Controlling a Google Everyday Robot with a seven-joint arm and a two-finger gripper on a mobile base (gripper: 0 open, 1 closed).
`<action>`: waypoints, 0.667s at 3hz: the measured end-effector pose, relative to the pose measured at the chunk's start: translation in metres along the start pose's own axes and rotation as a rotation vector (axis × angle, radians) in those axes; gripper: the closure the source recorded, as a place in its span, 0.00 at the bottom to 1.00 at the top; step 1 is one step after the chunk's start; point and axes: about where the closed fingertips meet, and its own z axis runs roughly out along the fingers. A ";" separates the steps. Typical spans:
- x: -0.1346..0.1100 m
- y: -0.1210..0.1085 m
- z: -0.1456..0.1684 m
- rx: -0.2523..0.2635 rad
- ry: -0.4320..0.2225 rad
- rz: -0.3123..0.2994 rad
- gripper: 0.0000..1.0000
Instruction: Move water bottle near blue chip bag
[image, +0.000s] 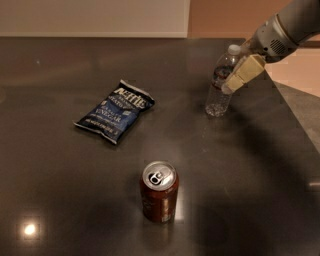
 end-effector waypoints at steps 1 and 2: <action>-0.005 0.002 0.004 -0.014 -0.026 -0.009 0.41; -0.014 0.006 0.003 -0.027 -0.054 -0.026 0.65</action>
Offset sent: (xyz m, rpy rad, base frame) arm -0.0099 0.0197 0.0168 0.0767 -0.0250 0.0671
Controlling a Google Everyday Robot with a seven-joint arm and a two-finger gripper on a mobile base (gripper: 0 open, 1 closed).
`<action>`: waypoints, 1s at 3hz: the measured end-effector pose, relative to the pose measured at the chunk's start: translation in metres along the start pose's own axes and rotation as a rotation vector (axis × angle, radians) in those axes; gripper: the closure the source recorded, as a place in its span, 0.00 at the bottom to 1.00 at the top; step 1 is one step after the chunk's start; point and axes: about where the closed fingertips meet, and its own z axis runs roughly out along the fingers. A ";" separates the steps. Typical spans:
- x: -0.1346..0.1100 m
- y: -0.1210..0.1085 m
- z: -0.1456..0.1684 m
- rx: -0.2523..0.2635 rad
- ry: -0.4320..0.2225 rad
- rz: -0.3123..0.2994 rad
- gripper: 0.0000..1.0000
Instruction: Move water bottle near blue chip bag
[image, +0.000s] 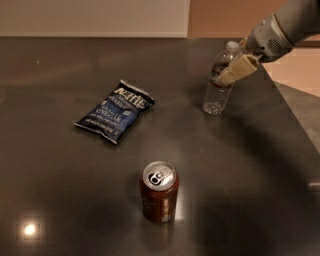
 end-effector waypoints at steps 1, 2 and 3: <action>-0.023 0.010 0.001 -0.024 -0.042 -0.043 0.88; -0.050 0.026 0.010 -0.069 -0.080 -0.094 1.00; -0.072 0.045 0.026 -0.126 -0.099 -0.143 1.00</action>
Offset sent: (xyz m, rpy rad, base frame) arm -0.0260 0.0847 0.0375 0.1023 -0.0402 0.2106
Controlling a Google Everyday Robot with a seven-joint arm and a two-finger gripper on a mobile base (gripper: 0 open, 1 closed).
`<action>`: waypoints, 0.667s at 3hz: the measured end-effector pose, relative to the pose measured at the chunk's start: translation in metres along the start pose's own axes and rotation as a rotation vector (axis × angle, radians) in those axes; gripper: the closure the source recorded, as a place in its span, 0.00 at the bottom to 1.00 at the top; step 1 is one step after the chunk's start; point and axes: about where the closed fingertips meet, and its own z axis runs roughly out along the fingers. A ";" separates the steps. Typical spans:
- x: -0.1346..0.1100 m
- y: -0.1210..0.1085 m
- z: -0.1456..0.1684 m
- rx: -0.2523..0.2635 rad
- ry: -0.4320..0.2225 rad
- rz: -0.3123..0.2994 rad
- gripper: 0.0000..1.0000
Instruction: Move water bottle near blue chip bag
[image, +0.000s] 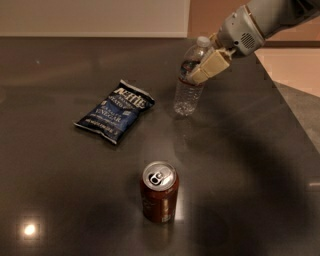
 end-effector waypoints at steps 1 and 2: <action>-0.013 0.016 0.021 -0.055 -0.002 -0.036 1.00; -0.021 0.028 0.038 -0.095 0.005 -0.066 1.00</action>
Offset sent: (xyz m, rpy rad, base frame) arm -0.0367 0.0653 -0.0217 -0.0255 0.0368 0.1748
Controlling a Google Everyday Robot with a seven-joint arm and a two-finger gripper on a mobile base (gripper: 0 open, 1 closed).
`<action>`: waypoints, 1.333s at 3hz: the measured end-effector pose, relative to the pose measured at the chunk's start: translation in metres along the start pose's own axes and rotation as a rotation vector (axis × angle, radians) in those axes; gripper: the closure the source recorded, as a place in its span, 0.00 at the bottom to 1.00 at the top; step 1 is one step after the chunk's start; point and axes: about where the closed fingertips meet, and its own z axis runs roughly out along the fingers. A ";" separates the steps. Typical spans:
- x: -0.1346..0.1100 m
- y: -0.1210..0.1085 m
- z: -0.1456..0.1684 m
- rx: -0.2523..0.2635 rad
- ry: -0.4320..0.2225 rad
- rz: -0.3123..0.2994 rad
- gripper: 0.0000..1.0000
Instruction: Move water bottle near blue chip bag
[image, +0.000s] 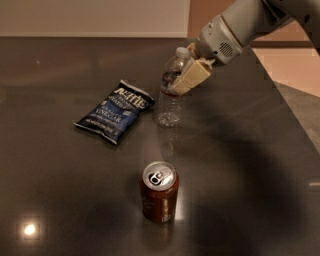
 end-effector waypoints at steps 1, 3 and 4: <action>-0.010 0.007 0.015 -0.027 0.007 -0.030 1.00; -0.023 0.016 0.035 -0.064 0.017 -0.069 1.00; -0.026 0.018 0.042 -0.074 0.025 -0.077 0.82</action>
Offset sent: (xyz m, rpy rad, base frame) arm -0.0193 0.0420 -0.0086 -0.0284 -0.0015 0.1062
